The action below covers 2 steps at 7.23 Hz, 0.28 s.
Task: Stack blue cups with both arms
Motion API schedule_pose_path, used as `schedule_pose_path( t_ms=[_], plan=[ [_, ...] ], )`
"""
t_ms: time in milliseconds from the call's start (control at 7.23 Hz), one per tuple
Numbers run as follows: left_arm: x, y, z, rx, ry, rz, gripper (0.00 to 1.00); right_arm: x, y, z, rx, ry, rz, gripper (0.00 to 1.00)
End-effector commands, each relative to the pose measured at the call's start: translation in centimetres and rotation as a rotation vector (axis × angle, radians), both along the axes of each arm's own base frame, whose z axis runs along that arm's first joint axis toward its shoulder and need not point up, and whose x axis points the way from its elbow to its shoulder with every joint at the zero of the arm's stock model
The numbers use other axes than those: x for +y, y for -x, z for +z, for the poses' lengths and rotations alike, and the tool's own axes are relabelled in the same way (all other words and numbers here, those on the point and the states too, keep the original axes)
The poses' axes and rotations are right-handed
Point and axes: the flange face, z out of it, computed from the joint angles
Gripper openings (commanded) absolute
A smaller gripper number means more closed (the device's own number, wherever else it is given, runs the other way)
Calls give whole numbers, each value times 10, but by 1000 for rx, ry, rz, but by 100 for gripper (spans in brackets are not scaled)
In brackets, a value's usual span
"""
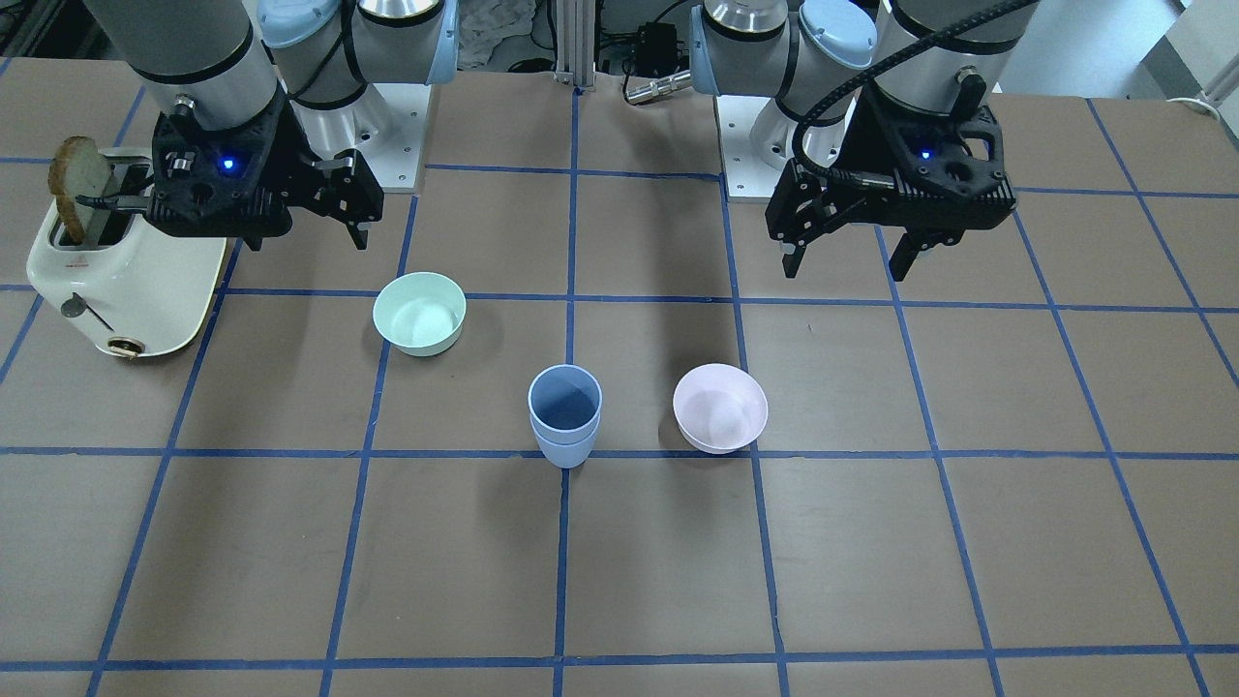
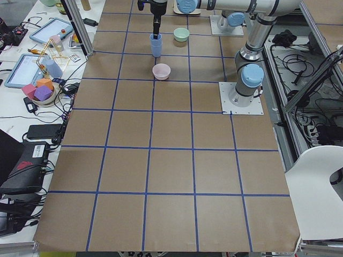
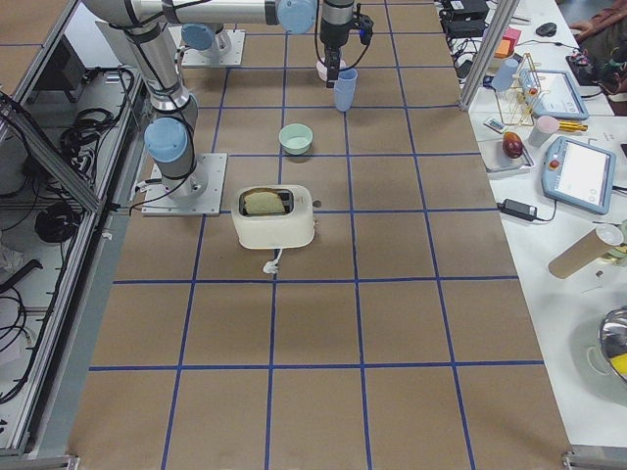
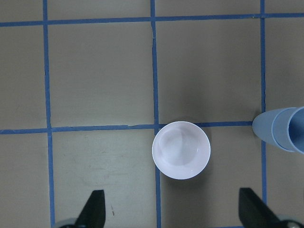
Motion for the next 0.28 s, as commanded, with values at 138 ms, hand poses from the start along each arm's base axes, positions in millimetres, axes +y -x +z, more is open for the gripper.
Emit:
schedule_pose_path(
  t_ms=[138],
  plan=[
    [-2,0,-3,-2,-4,0,100,1,1,-1,1,-5,-1,100]
  ],
)
